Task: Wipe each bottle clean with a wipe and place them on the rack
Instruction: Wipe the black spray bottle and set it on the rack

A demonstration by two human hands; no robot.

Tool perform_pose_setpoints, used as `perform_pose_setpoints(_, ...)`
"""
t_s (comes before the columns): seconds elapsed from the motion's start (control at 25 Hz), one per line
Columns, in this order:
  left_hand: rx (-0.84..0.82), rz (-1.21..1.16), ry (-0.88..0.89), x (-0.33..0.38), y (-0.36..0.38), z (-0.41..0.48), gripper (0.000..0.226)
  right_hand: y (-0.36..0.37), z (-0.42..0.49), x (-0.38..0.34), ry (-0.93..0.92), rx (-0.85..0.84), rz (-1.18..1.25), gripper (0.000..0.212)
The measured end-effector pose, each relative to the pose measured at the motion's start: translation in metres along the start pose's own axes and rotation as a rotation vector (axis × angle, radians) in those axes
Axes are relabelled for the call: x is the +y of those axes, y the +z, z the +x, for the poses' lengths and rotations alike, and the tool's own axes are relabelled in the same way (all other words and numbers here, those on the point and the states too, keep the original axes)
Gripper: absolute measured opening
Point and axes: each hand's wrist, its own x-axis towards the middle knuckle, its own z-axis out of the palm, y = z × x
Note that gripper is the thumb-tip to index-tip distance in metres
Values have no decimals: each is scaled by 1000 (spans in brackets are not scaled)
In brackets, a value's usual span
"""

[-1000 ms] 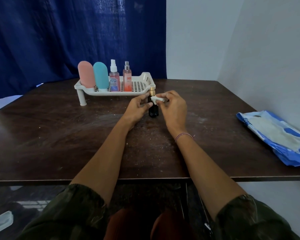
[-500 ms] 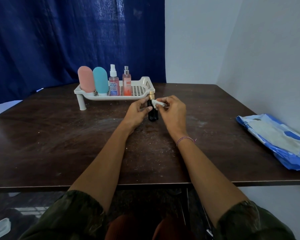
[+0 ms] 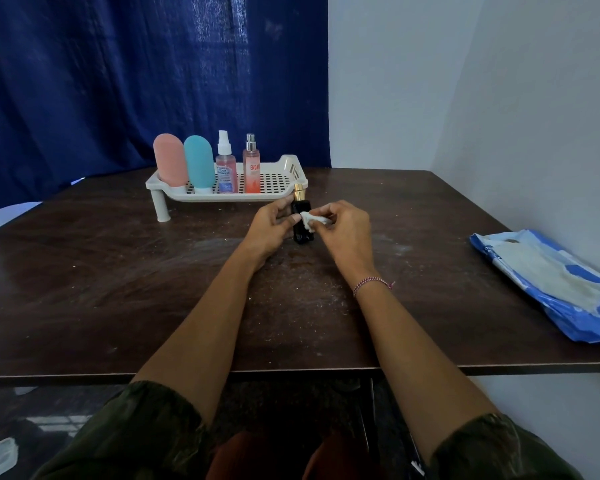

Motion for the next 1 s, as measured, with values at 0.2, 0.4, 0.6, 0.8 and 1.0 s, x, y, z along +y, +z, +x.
perform_pose_setpoints(0.2, -1, -2, 1, 1, 1, -2, 54, -1, 0, -2, -4, -35, 13, 19)
perform_pose_setpoints(0.4, 15, -8, -14, 1, 1, -1, 54, -3, 0, 0, 46, -46, -6, 20)
perform_pose_setpoints(0.6, 16, -47, -14, 1, 0, -1, 53, -3, -1, -2, 16, -107, -24, 23)
perform_pose_setpoints(0.8, 18, -28, -4, -2, 1, 0, 51, -3, 0, -1, 29, -82, -34, 23)
perform_pose_setpoints(1.0, 22, -28, -15, -3, -1, 3, 51, -5, 0, -1, -1, -163, -70, 22)
